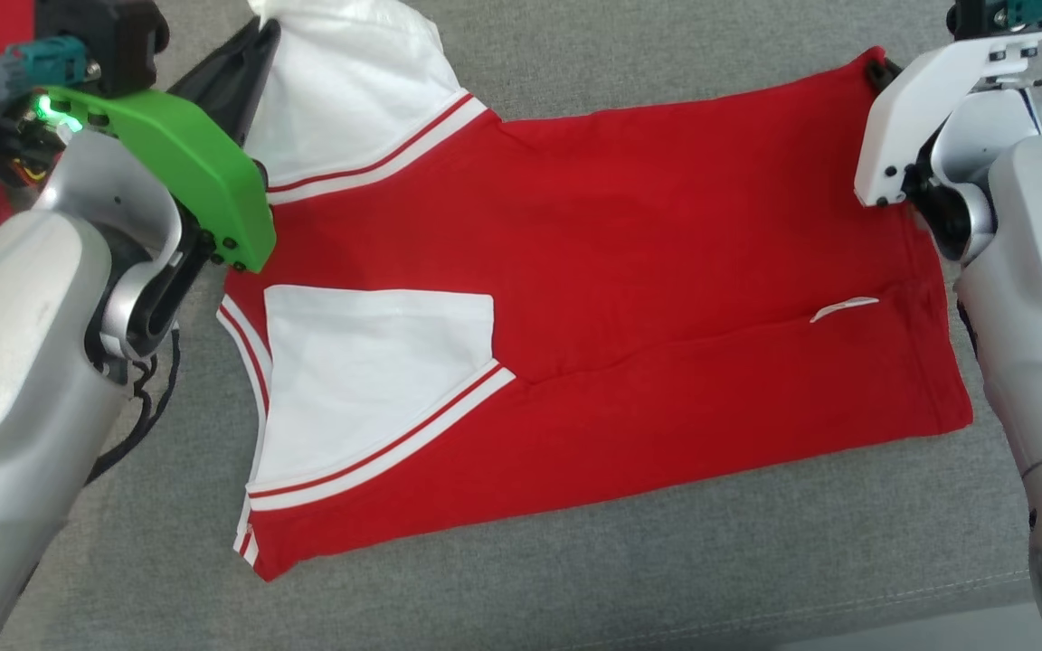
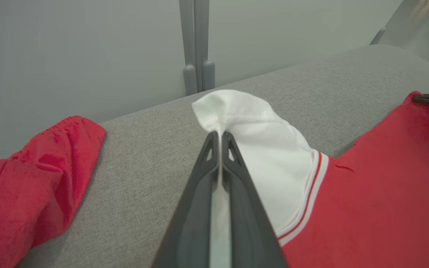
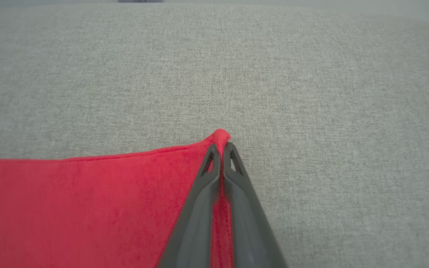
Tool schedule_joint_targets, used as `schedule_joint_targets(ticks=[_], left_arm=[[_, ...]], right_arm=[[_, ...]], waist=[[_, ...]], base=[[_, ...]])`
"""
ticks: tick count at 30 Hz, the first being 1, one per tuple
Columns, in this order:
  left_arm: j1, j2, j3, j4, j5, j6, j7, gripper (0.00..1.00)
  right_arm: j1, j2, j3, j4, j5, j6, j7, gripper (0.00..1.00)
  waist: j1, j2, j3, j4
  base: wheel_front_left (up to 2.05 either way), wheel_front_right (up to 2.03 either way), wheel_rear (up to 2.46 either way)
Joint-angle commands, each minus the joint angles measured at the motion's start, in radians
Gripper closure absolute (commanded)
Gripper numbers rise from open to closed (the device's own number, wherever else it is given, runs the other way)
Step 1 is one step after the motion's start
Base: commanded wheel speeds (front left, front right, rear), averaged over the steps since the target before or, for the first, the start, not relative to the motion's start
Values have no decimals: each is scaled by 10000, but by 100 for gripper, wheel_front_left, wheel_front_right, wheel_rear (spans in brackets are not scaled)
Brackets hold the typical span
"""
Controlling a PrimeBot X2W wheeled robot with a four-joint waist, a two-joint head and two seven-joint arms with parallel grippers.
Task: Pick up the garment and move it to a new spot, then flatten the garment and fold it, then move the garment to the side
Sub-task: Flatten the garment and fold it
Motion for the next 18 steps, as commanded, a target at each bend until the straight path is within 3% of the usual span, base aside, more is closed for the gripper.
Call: schedule_joint_targets(ticks=[1, 7, 18], left_arm=[[325, 73, 14, -95, -107, -71, -83, 100], [1700, 335, -226, -956, -364, 38, -257, 100], [4800, 731, -311, -2840, -960, 997, -937, 100]], right_arm=[[424, -83, 197, -75, 142, -18, -155, 100], [1688, -635, 965, -979, 1054, -18, -642, 100], [4735, -1779, 820, -3450, 2240, -18, -549, 100]], waist=[[0, -1, -438, 57], [0, -1, -1299, 158], [0, -1, -2497, 284]], base=[[0, 0, 0], [0, 0, 0], [0, 0, 0]])
